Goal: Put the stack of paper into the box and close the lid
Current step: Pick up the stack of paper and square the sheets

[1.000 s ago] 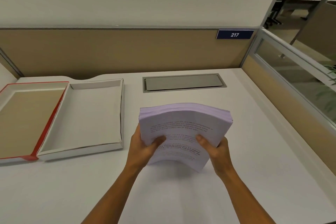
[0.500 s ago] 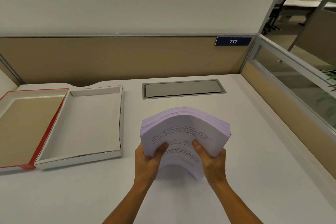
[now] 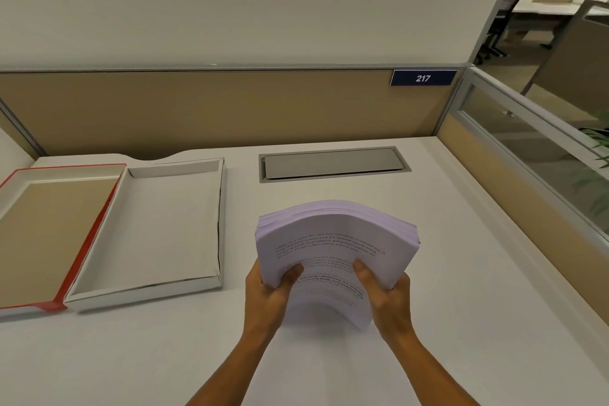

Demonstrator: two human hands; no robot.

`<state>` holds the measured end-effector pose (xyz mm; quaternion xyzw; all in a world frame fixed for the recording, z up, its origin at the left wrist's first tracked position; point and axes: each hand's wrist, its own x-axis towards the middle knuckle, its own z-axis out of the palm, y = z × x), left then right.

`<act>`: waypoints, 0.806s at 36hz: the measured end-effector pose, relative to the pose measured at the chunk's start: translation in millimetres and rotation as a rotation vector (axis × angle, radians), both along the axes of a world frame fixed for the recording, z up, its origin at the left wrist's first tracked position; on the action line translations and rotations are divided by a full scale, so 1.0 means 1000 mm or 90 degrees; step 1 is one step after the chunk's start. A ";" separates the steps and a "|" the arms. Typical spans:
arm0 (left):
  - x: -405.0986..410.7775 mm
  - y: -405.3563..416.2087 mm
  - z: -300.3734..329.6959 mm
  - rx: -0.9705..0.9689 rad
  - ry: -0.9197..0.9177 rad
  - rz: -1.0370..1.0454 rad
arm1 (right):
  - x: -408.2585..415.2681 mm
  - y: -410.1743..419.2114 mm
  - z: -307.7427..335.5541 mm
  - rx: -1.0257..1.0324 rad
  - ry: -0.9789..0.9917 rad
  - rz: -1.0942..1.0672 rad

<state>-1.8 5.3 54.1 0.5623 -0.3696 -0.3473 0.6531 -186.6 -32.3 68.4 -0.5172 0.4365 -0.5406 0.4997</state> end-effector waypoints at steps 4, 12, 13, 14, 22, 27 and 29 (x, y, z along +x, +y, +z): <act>0.002 -0.003 0.001 -0.006 -0.001 0.004 | -0.003 -0.003 0.003 -0.017 0.003 0.002; 0.000 0.000 -0.013 0.015 -0.017 0.007 | -0.007 -0.005 -0.010 0.000 0.020 0.019; 0.000 0.000 -0.015 0.020 -0.021 0.006 | -0.008 -0.005 -0.011 0.005 0.025 0.023; 0.000 0.001 -0.016 0.026 -0.021 0.003 | -0.009 -0.005 -0.013 0.011 0.030 0.025; 0.002 0.008 -0.040 0.084 -0.026 -0.029 | -0.013 0.002 -0.041 0.060 0.059 0.026; 0.006 0.009 -0.045 0.098 -0.043 -0.056 | -0.012 0.007 -0.050 0.069 0.074 -0.004; 0.006 0.008 -0.044 0.099 -0.048 -0.055 | -0.012 0.006 -0.051 0.072 0.079 -0.018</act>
